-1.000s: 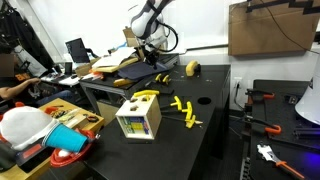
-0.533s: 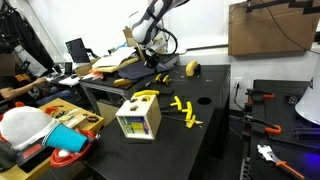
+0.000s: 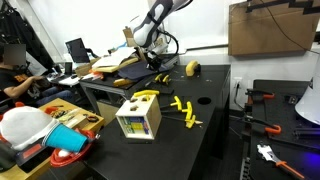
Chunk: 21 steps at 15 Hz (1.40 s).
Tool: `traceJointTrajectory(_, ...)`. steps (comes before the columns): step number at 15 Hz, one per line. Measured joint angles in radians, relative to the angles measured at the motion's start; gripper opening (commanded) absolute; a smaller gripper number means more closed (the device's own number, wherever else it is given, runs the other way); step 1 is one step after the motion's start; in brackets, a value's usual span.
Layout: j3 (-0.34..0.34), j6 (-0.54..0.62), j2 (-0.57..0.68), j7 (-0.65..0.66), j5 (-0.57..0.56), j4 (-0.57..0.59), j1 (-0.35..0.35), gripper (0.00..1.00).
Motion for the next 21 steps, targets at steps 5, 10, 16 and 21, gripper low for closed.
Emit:
traceJointTrajectory(5, 0.001, -0.016, 0.0, 0.0, 0.005, 0.001, 0.0, 0.0)
traceJointTrajectory(10, 0.003, 0.04, -0.001, 0.01, 0.005, 0.003, 0.007, 0.0)
traceJointTrajectory(16, 0.022, 0.102, 0.0, 0.111, 0.024, 0.003, 0.038, 0.0)
traceJointTrajectory(21, 0.032, 0.102, 0.008, 0.202, 0.088, 0.003, 0.066, 0.0)
